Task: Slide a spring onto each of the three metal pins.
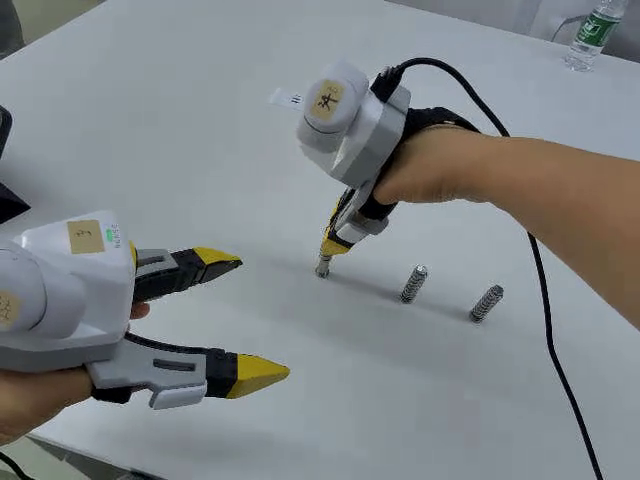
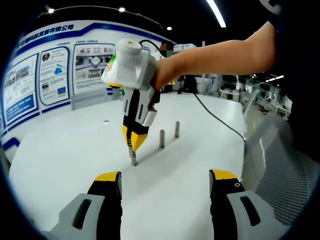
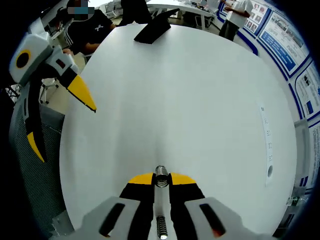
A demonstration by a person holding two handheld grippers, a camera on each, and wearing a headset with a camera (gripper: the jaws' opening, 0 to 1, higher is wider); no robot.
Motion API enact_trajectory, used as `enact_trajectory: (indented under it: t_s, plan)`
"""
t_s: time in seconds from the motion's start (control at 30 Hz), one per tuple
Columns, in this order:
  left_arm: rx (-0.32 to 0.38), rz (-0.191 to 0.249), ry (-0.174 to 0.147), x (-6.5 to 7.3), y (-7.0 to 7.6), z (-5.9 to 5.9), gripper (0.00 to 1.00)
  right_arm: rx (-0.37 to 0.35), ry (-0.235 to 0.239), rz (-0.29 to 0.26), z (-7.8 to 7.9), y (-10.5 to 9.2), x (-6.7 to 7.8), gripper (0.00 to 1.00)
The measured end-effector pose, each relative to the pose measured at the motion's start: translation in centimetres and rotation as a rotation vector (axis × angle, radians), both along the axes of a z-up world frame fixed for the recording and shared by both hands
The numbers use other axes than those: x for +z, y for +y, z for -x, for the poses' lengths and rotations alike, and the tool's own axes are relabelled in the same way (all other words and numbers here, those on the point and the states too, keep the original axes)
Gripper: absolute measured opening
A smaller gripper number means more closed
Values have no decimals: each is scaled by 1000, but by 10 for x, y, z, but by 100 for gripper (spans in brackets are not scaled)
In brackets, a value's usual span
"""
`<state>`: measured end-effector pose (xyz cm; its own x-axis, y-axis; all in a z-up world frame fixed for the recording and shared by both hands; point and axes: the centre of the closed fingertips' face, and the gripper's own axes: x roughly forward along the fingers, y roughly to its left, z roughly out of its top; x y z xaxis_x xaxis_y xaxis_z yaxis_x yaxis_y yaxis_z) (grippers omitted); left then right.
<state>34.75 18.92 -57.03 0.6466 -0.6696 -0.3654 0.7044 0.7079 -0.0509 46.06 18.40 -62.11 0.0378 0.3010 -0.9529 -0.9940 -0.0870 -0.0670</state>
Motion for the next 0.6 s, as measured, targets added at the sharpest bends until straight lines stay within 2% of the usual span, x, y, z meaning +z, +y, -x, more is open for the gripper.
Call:
enact_trajectory:
  t_s: [0.37, 0.6]
  plan:
    - [4, -3, 4, -1, 3, 1, 72, -19, 4, 25, 2, -6, -21, 12]
    - [6, -1, 3, 0, 3, -1, 72, -24, 8, 8, 3, -4, -20, 13]
